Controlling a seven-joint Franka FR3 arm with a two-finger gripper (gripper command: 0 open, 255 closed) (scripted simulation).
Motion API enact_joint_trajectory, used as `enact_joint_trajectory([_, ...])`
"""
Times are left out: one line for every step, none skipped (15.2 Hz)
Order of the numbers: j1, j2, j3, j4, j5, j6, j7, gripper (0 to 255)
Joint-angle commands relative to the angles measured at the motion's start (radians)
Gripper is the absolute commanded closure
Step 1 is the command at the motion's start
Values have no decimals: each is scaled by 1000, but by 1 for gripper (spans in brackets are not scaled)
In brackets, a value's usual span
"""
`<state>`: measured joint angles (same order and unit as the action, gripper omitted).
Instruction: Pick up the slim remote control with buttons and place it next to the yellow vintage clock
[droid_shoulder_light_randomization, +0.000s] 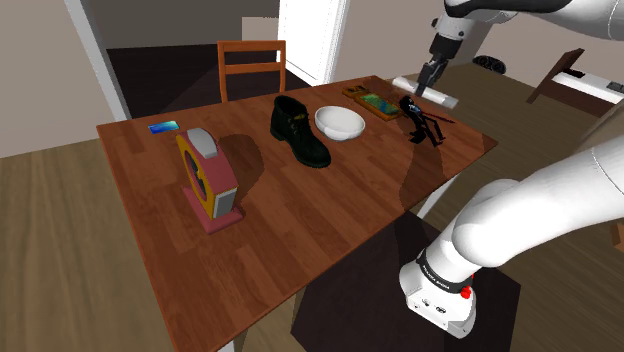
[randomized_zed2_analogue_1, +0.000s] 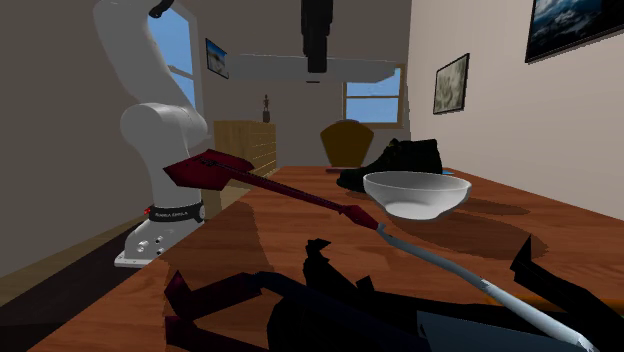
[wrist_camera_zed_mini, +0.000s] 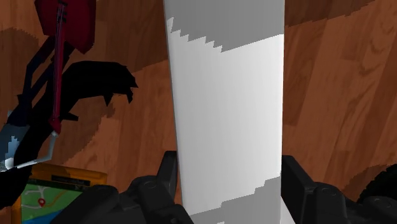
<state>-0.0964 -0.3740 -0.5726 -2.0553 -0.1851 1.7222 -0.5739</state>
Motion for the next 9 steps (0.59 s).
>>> enact_joint_trajectory([2, 0, 5, 30, 3, -30, 1, 255])
enact_joint_trajectory([3, 2, 7, 45, 4, -44, 1, 255])
enact_joint_trajectory([4, 3, 8, 59, 6, -57, 0, 255])
enact_joint_trajectory([5, 5, 9, 74, 7, -70, -1, 255])
enact_joint_trajectory([6, 7, 10, 89, 9, -83, -2, 255])
enact_joint_trajectory([7, 10, 11, 105, 10, -96, -3, 255])
enact_joint_trajectory([8, 12, 12, 120, 12, -110, -4, 255])
enact_joint_trajectory([9, 15, 12, 136, 14, -123, -5, 255])
enact_joint_trajectory([9, 16, 13, 141, 14, -127, -5, 255])
